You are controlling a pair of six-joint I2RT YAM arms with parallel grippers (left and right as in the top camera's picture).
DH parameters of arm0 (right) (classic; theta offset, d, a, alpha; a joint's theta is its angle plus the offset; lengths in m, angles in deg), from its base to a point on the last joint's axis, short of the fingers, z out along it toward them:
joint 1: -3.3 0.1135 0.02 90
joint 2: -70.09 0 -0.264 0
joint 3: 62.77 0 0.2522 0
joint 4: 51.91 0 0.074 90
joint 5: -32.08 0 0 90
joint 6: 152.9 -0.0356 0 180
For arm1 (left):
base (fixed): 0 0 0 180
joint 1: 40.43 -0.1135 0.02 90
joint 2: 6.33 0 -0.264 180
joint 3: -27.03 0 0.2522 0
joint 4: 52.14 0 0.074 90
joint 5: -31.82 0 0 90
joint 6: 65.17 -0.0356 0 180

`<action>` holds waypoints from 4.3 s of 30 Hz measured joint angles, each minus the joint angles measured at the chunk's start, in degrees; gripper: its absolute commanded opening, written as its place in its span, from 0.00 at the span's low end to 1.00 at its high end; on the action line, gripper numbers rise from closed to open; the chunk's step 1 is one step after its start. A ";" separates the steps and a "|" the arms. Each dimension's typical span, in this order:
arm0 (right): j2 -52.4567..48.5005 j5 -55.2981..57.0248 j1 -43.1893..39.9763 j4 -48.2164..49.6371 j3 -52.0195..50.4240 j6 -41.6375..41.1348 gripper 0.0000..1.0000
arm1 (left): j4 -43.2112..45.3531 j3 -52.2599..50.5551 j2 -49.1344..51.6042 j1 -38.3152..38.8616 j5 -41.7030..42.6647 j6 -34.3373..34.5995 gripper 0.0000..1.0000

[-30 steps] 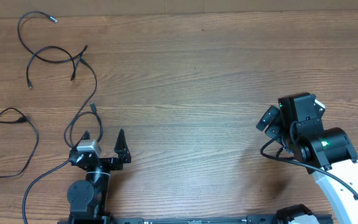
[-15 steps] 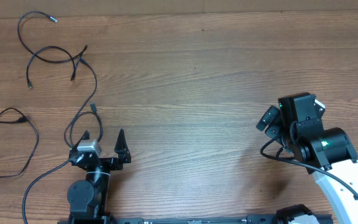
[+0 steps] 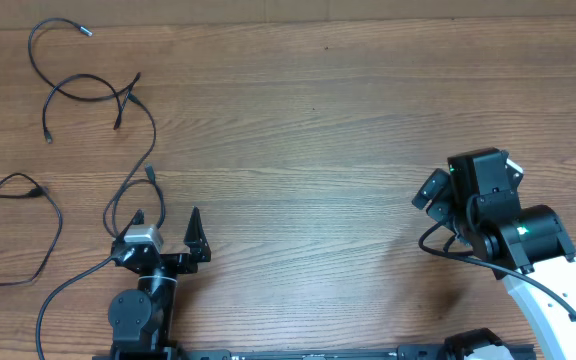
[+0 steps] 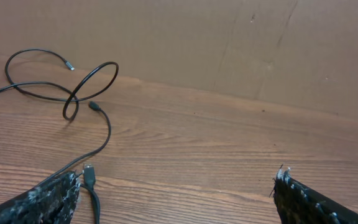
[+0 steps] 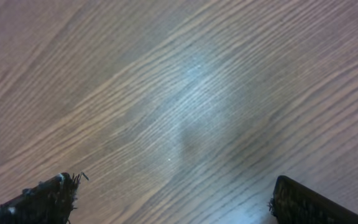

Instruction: Untangle cables

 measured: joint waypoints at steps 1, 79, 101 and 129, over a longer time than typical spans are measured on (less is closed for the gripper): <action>0.00 0.00 0.00 0.17 0.00 0.00 1.00 | 0.00 0.00 0.00 0.00 0.02 0.00 1.00; 60.83 0.04 -11.19 56.41 -55.06 -0.39 1.00 | 0.02 -0.26 0.00 0.00 0.00 0.00 1.00; 60.83 -8.24 -10.60 56.41 -55.06 43.85 1.00 | 0.02 -0.26 0.00 0.00 0.02 0.00 1.00; 60.83 -8.81 -9.68 59.25 -56.24 47.41 1.00 | 0.02 -0.26 0.00 0.00 0.02 0.00 1.00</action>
